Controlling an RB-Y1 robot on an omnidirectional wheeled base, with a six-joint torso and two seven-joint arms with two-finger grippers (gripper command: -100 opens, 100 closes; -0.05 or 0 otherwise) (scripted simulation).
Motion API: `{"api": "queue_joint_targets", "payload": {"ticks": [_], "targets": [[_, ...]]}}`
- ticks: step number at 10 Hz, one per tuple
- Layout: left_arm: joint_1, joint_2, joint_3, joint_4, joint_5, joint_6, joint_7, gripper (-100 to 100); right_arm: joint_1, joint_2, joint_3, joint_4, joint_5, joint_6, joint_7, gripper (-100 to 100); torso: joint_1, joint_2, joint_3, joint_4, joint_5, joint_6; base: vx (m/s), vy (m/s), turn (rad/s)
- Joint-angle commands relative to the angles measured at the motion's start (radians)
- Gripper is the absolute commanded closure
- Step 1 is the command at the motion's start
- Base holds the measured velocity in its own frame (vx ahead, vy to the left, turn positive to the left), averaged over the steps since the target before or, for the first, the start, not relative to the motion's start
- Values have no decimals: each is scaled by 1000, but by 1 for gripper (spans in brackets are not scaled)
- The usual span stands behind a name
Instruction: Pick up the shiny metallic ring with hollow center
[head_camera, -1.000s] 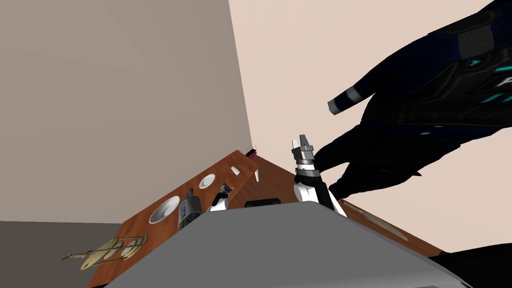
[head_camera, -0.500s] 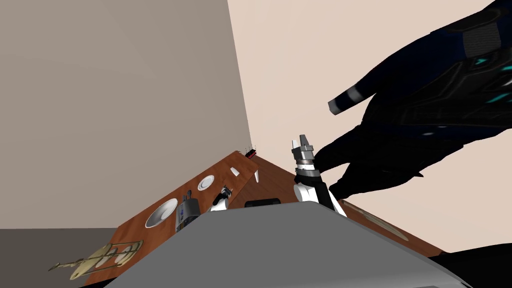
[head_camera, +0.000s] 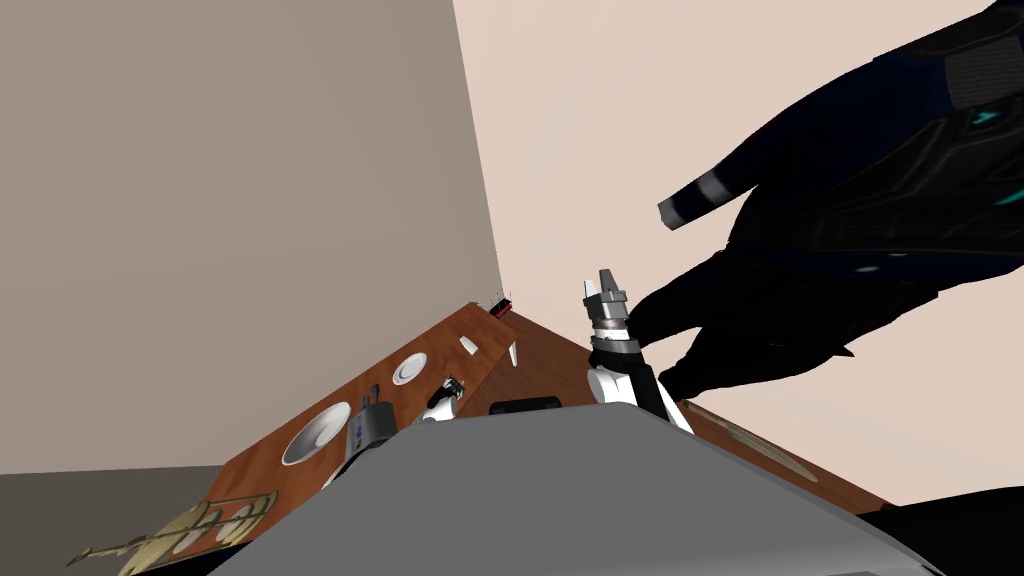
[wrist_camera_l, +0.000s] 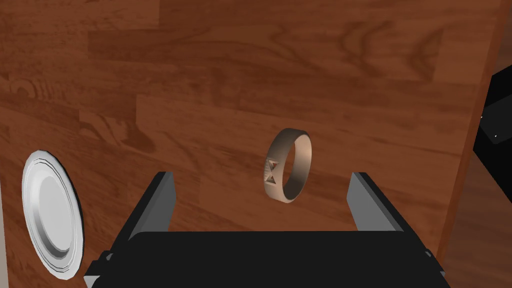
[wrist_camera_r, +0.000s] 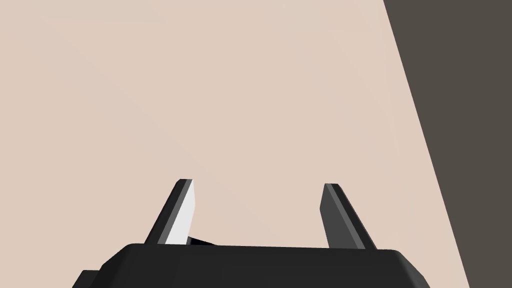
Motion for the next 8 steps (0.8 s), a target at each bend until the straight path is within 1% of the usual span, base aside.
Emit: {"api": "queue_joint_targets", "payload": {"ticks": [1,2,3,4,6,8], "targets": [[-4,-2,16,7,-3,29,-2,-100,0,0,0,0,0,0,0,0,0,0,0,0,0,0,31,3,-23],[-1,-3,13,4,-3,15,-1,-100,0,0,0,0,0,0,0,0,0,-1,0,0,0,0,14,2,-3],[-1,-3,15,2,-3,20,-3,0,0,0,0,0,0,0,0,0,0,0,0,0,0,0,0,0,0],[17,-22,19,10,-10,-10,-12,-100,0,0,0,0,0,0,0,0,0,1,0,0,0,0,62,39,19],[17,-22,19,10,-10,-10,-12,-100,0,0,0,0,0,0,0,0,2,-3,-2,-1,0,0,58,23,4],[46,-52,26,24,-20,-59,-26,-100,0,0,0,0,0,0,0,0,3,-3,-1,-1,1,0,88,57,19]]}}
